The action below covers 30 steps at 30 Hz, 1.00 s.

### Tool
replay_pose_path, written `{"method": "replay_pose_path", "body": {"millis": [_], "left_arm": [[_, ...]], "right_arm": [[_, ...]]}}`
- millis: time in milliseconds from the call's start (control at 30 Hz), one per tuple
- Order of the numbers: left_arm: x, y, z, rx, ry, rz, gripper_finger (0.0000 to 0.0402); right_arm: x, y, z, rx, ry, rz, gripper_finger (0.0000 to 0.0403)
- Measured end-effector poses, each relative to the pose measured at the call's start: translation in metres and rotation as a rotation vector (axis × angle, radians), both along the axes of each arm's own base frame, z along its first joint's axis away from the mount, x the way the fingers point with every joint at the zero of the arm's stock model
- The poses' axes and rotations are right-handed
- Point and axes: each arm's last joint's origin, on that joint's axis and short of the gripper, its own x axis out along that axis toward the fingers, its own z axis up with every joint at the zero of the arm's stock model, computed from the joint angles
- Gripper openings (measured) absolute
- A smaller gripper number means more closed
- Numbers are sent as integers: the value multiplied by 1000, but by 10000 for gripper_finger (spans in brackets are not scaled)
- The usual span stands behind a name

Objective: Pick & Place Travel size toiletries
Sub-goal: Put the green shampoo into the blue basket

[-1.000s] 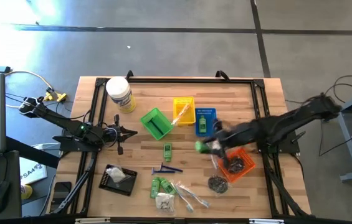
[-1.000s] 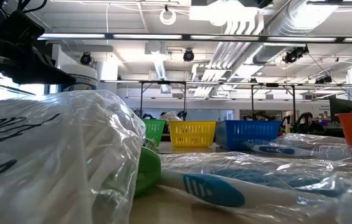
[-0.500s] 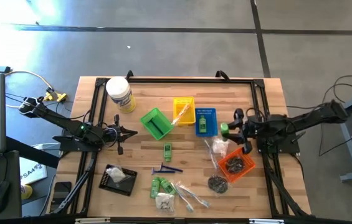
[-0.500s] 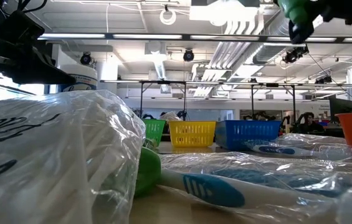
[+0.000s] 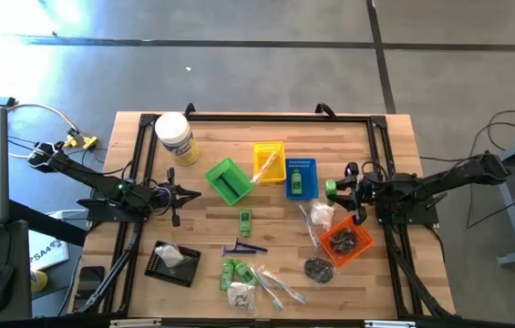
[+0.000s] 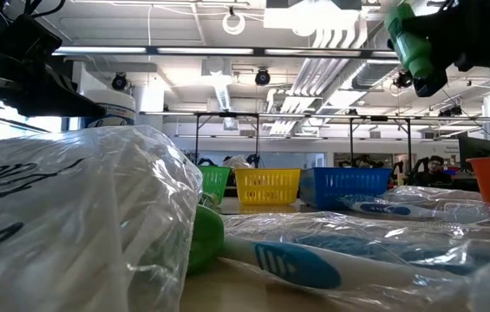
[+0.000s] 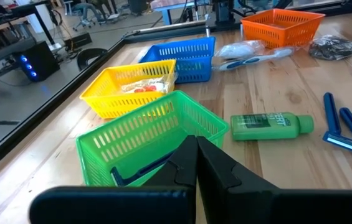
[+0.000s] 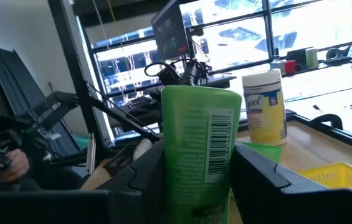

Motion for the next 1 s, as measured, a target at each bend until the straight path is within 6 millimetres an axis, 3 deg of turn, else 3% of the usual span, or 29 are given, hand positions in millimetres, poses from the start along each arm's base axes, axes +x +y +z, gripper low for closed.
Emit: {"method": "replay_pose_path", "body": {"millis": [233,533,800,1000], "left_arm": [[0,0,0,-3,1,-14,0],[0,0,0,-3,0,-14,0],[0,0,0,-4,-1,-14,0],[0,0,1,-4,-10,-14,0]], "right_arm": [[-2,0,-5,10,-31,2,140],[1,-1,8,28,-43,-49,136],[21,-3,36,-31,208,-207,136],[47,-20,61,-21,403,-378,136]]}}
